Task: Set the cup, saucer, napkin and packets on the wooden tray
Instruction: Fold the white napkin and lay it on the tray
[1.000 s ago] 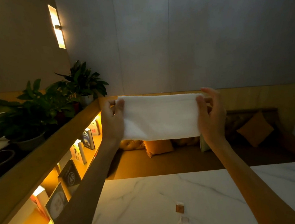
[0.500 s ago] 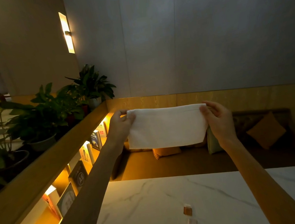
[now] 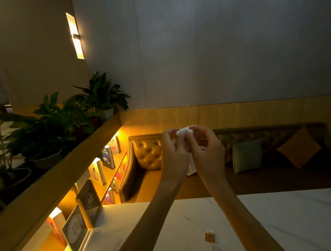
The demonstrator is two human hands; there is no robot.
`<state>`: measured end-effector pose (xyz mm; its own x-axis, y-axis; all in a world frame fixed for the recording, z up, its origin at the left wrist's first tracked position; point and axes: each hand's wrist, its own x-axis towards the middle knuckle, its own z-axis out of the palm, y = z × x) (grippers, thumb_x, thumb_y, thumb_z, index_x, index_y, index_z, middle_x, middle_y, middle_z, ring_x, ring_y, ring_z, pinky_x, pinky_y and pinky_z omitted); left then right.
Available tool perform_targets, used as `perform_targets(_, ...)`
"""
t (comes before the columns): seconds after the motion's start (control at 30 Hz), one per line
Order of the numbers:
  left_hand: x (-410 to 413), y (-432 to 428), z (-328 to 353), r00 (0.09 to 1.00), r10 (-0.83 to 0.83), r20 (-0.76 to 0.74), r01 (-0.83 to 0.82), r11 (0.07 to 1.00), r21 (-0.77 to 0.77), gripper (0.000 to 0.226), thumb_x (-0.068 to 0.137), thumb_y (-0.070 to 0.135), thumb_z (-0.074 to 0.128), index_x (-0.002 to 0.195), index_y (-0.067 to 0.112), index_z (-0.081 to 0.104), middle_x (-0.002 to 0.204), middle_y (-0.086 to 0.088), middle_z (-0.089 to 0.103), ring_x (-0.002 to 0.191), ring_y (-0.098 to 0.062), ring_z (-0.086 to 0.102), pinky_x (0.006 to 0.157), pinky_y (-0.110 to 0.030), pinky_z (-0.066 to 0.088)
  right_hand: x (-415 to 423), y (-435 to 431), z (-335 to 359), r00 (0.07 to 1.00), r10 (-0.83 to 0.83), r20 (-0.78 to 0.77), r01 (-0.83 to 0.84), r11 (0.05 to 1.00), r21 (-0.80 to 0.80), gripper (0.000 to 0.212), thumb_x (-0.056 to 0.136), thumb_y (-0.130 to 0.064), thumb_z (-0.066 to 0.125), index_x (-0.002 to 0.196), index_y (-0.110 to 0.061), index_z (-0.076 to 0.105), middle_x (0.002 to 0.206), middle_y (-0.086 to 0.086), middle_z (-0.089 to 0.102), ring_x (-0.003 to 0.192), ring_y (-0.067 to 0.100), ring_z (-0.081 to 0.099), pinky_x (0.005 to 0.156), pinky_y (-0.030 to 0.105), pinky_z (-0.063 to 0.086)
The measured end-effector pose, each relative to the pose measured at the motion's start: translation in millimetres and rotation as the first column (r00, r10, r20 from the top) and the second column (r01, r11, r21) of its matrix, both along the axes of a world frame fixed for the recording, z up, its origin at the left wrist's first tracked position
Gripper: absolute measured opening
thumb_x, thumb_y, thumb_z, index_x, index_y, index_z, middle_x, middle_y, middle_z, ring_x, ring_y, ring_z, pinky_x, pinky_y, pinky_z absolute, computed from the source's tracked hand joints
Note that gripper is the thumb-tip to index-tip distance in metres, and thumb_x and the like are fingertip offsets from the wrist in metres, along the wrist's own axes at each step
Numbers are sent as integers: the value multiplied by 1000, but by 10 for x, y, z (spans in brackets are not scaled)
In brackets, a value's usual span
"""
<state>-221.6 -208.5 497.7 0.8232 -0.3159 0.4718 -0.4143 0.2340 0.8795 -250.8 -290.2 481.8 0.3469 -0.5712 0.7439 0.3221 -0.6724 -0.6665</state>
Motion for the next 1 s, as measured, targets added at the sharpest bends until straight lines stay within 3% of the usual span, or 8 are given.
perform_targets(0.27, 27, 83, -18, 992, -86, 95, 84, 996, 26, 31, 102, 22, 43, 131, 13, 40, 124, -12, 58, 110, -20, 63, 80, -28, 60, -108, 140, 26, 999, 48, 15, -46, 992, -116, 21, 96, -29, 52, 112, -24, 65, 98, -15, 66, 90, -12, 61, 69, 4, 49)
perform_targets(0.43, 265, 208, -15, 986, -154, 58, 140, 972, 188, 44, 95, 28, 55, 133, 18, 36, 125, -13, 61, 109, -23, 64, 83, -38, 57, -213, -32, 95, 829, 507, -235, -528, 849, -31, 28, 102, -35, 39, 104, -50, 63, 98, -20, 68, 91, 4, 66, 65, 17, 55)
perform_targets(0.57, 453, 318, 3, 961, -251, -115, 265, 956, 126, 38, 97, 29, 53, 132, 21, 41, 122, -11, 61, 104, -30, 66, 77, -44, 59, -208, -285, 87, 953, 89, -290, -169, 949, -264, 39, 97, -35, 52, 135, -28, 49, 127, -12, 56, 109, 6, 57, 84, 37, 57)
perform_targets(0.6, 492, 342, 13, 946, -284, -155, 298, 951, 78, 37, 97, 27, 53, 132, 20, 41, 121, -10, 61, 102, -29, 67, 73, -39, 60, -204, -346, 76, 953, 65, -295, -129, 971, -202, 49, 95, -38, 55, 140, -27, 43, 132, -9, 53, 114, 9, 55, 85, 35, 57)
perform_targets(0.67, 560, 392, 17, 907, -367, -209, 370, 929, -24, 38, 96, 23, 55, 132, 19, 43, 117, -9, 62, 99, -27, 68, 69, -34, 59, -223, -447, 58, 869, 350, -349, -326, 937, 128, 52, 91, -45, 57, 139, -30, 43, 132, -7, 55, 106, 7, 61, 75, 21, 57)
perform_targets(0.77, 614, 431, -7, 871, -436, -228, 431, 899, -71, 35, 96, 23, 53, 130, 18, 46, 112, -7, 63, 93, -24, 69, 68, -33, 58, -232, -524, -4, 630, 748, -209, -603, 640, 476, 30, 90, -42, 56, 114, -27, 66, 111, 8, 69, 99, 24, 70, 79, 40, 60)
perform_targets(0.87, 618, 416, -51, 908, -368, -202, 377, 926, 10, 24, 101, 27, 46, 125, 25, 49, 111, -5, 63, 92, -23, 69, 66, -33, 57, -181, -492, -67, 751, 640, -161, -512, 720, 468, 32, 89, -43, 60, 109, -19, 68, 101, 6, 72, 94, 29, 71, 83, 53, 57)
perform_targets(1.0, 567, 373, -152, 965, -239, -111, 253, 957, 139, 21, 101, 40, 42, 120, 36, 46, 115, -4, 61, 90, -17, 70, 64, -28, 58, -93, -449, -28, 898, 414, -149, -343, 871, 353, 24, 90, -48, 57, 96, -27, 66, 88, -6, 73, 79, 15, 73, 66, 37, 62)
